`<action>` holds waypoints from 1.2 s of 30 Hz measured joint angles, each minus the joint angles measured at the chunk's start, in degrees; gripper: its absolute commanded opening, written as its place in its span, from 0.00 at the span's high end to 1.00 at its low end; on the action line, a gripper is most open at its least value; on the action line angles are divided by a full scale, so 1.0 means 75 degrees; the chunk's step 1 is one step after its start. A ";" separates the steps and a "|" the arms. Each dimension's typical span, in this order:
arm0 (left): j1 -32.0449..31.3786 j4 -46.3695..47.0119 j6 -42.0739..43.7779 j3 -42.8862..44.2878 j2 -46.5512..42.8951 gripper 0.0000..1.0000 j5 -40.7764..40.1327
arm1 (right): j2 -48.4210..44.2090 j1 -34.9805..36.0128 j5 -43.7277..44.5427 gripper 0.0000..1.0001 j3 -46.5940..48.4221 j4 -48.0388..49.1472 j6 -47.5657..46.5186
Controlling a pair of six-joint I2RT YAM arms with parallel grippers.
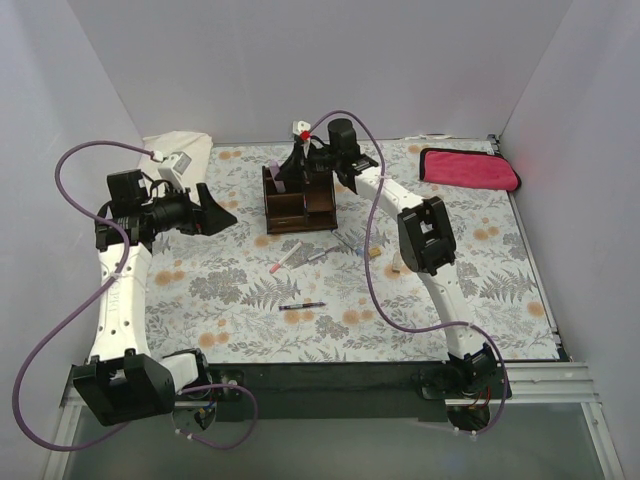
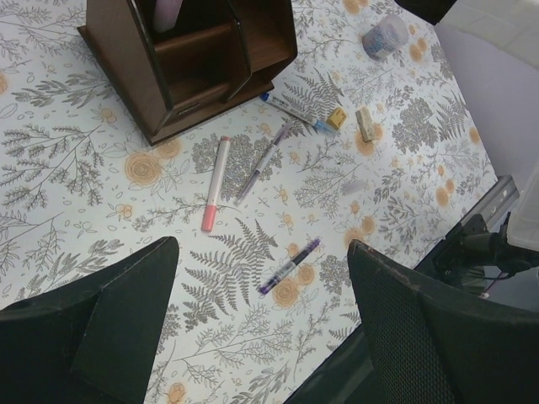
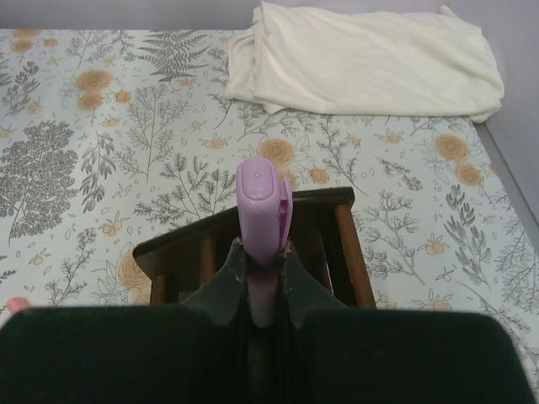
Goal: Sort the stationery into containers
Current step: Place the pen in the storage box.
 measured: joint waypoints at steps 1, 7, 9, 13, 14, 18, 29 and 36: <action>0.0000 -0.0003 -0.0006 -0.0026 0.0000 0.21 0.0006 | 0.0076 0.0003 0.0003 0.99 0.0017 0.0003 0.0000; 0.0000 -0.0012 0.0105 -0.0035 0.0015 0.20 0.0032 | 0.0306 0.0061 0.0047 0.69 0.0017 0.0329 0.0009; 0.0000 -0.0015 0.0198 -0.0035 0.0041 0.19 0.0026 | 0.0289 0.0085 0.0207 0.60 -0.0058 0.0425 -0.0032; -0.0003 -0.0064 0.0423 -0.0035 0.0114 0.14 -0.0277 | -0.0105 0.0079 0.0667 0.50 -0.0831 0.0627 -0.0347; -0.0003 -0.0087 0.0472 -0.0035 0.0140 0.13 -0.0402 | -0.0312 0.0067 0.0781 0.47 -0.1125 0.0629 -0.0420; 0.0000 -0.0125 0.0717 -0.0047 0.0192 0.13 -0.0790 | -0.1399 -0.0023 0.1064 0.42 -0.2506 0.0548 -0.0743; -0.0417 -0.0472 0.2017 -0.0187 0.0009 0.23 -0.0580 | -0.3928 -0.0140 0.1880 0.41 -0.4156 0.0204 -0.1378; -0.3465 -0.1489 0.4433 -0.1466 -0.0082 0.32 -0.0982 | -0.7423 -0.0152 0.2678 0.41 -0.6892 -0.1478 -0.3477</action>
